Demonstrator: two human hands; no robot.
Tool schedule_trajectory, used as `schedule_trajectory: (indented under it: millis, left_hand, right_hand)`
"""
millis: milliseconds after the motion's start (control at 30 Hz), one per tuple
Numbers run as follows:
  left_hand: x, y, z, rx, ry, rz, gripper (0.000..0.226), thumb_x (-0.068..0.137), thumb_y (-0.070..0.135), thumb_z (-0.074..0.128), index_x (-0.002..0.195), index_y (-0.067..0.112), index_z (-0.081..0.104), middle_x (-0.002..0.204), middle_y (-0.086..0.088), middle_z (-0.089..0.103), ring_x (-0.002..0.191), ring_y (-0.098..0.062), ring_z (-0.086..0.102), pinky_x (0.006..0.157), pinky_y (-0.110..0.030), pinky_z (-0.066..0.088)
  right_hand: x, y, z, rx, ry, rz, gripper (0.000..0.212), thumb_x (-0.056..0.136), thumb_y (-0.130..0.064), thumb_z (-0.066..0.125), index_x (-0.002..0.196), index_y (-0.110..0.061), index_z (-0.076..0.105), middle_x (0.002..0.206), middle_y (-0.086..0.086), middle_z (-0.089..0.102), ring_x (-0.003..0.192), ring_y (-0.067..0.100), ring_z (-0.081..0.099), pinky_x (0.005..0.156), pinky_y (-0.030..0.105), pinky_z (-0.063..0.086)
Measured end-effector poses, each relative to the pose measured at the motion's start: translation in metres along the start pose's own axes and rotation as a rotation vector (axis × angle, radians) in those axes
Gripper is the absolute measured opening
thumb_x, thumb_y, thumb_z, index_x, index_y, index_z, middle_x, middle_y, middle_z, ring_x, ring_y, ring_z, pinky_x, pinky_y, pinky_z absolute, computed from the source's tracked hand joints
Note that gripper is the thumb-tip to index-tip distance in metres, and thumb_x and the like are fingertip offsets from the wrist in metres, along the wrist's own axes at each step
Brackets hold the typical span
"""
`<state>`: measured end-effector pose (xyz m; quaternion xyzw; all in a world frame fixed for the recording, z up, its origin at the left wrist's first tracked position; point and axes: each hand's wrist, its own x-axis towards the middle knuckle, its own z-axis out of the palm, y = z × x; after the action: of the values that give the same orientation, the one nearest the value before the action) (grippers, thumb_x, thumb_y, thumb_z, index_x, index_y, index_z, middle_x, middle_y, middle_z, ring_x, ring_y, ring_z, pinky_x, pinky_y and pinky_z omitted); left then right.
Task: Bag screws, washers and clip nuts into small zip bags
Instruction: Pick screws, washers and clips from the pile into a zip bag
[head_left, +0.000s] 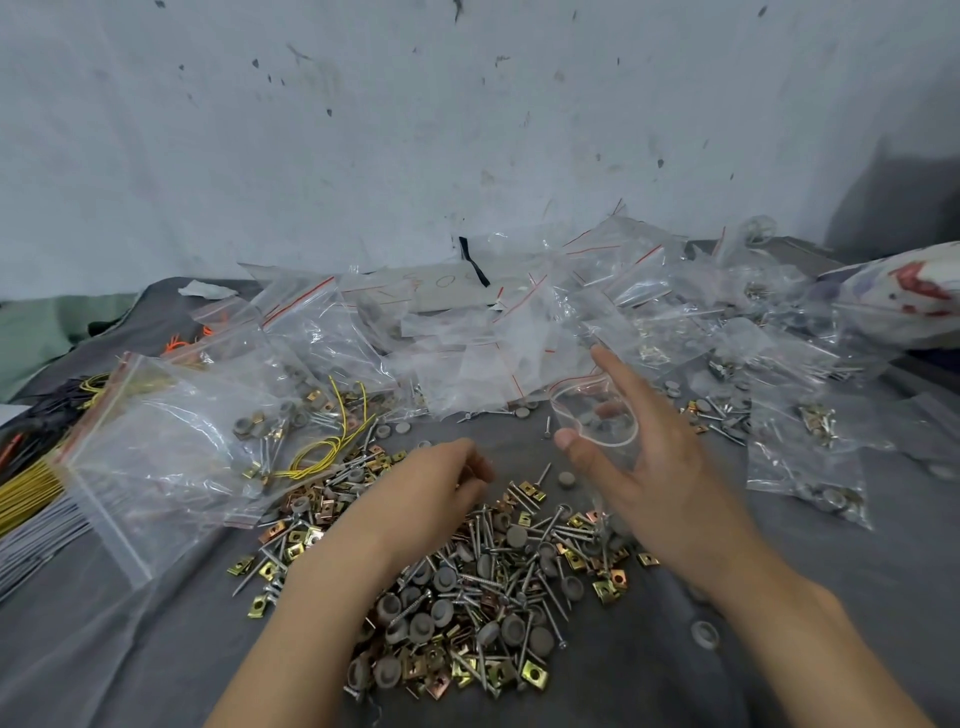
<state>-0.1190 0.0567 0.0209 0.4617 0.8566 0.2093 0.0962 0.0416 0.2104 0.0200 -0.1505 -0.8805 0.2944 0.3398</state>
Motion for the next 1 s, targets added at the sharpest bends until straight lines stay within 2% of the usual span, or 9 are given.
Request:
schedule_trajectory:
  millis: [67, 167, 267, 433, 567, 667, 800, 933, 1000]
  left_hand:
    - [0.0, -0.005, -0.001, 0.003, 0.023, -0.001, 0.016, 0.099, 0.021, 0.052, 0.106, 0.031, 0.061, 0.092, 0.018, 0.061, 0.085, -0.003, 0.059, 0.074, -0.021, 0.045]
    - [0.0, -0.011, 0.001, 0.016, 0.035, 0.008, 0.02, 0.098, 0.018, 0.05, 0.101, 0.036, 0.059, 0.084, 0.023, 0.056, 0.075, 0.006, 0.054, 0.062, -0.009, 0.037]
    - [0.001, -0.014, 0.001, 0.037, 0.045, 0.013, 0.023, 0.098, 0.014, 0.049, 0.101, 0.034, 0.059, 0.081, 0.022, 0.053, 0.069, 0.009, 0.05, 0.061, -0.007, 0.038]
    - [0.001, -0.014, 0.002, 0.113, 0.058, 0.011, 0.026, 0.096, 0.01, 0.045, 0.103, 0.031, 0.059, 0.089, 0.015, 0.052, 0.082, -0.007, 0.05, 0.068, -0.021, 0.035]
    - [-0.001, -0.01, 0.002, 0.146, 0.06, -0.021, 0.015, 0.097, 0.023, 0.049, 0.105, 0.023, 0.062, 0.104, 0.006, 0.061, 0.096, -0.014, 0.056, 0.085, -0.033, 0.047]
    - [-0.001, -0.007, 0.004, 0.202, 0.048, -0.047, 0.014, 0.098, 0.028, 0.05, 0.103, 0.022, 0.061, 0.106, 0.003, 0.063, 0.099, -0.017, 0.057, 0.088, -0.035, 0.048]
    - [0.001, -0.003, 0.011, 0.288, 0.07, -0.067, 0.022, 0.099, 0.028, 0.046, 0.114, 0.022, 0.061, 0.116, 0.0, 0.061, 0.111, -0.022, 0.055, 0.095, -0.037, 0.045]
    - [0.005, -0.001, 0.021, 0.464, 0.053, -0.108, 0.029, 0.102, 0.031, 0.043, 0.121, 0.022, 0.062, 0.125, -0.004, 0.054, 0.121, -0.027, 0.048, 0.098, -0.039, 0.04]
    - [0.006, -0.002, 0.025, 0.506, 0.06, -0.134, 0.027, 0.101, 0.026, 0.046, 0.123, 0.022, 0.061, 0.127, -0.006, 0.053, 0.124, -0.028, 0.047, 0.099, -0.04, 0.04]
  right_hand:
    - [0.0, 0.001, 0.001, -0.003, -0.008, 0.003, 0.066, 0.085, -0.081, 0.041, 0.142, -0.072, 0.011, 0.121, -0.062, 0.026, 0.114, -0.04, 0.02, 0.091, 0.007, 0.021]
    - [0.0, 0.001, 0.002, 0.001, -0.002, 0.014, 0.071, 0.084, -0.081, 0.041, 0.146, -0.062, 0.014, 0.126, -0.039, 0.042, 0.114, -0.038, 0.023, 0.092, 0.007, 0.021]
    - [0.0, 0.001, 0.003, -0.01, -0.003, 0.013, 0.071, 0.085, -0.081, 0.041, 0.147, -0.059, 0.015, 0.131, -0.029, 0.042, 0.114, -0.038, 0.023, 0.092, 0.006, 0.02]
    - [0.0, 0.002, 0.003, -0.007, -0.005, -0.003, 0.071, 0.086, -0.079, 0.041, 0.148, -0.057, 0.017, 0.125, -0.048, 0.034, 0.116, -0.038, 0.022, 0.094, 0.007, 0.021]
    - [0.0, 0.0, 0.004, -0.003, 0.0, -0.004, 0.071, 0.087, -0.076, 0.042, 0.15, -0.054, 0.018, 0.124, -0.037, 0.041, 0.115, -0.036, 0.027, 0.094, 0.008, 0.022]
    - [0.0, 0.001, 0.003, -0.001, 0.002, -0.007, 0.071, 0.087, -0.075, 0.043, 0.15, -0.052, 0.018, 0.123, -0.037, 0.04, 0.113, -0.038, 0.024, 0.094, 0.008, 0.022]
    - [0.001, 0.001, 0.003, -0.004, -0.01, -0.01, 0.073, 0.088, -0.075, 0.042, 0.152, -0.05, 0.018, 0.125, -0.053, 0.024, 0.114, -0.04, 0.02, 0.097, 0.01, 0.02]
    - [0.001, 0.001, 0.003, 0.001, -0.015, -0.006, 0.072, 0.089, -0.075, 0.042, 0.152, -0.049, 0.019, 0.129, -0.049, 0.029, 0.116, -0.037, 0.024, 0.099, 0.01, 0.02]
    - [0.0, 0.001, 0.003, -0.004, -0.02, -0.003, 0.073, 0.089, -0.076, 0.041, 0.153, -0.05, 0.018, 0.127, -0.054, 0.023, 0.116, -0.038, 0.022, 0.098, 0.008, 0.017]
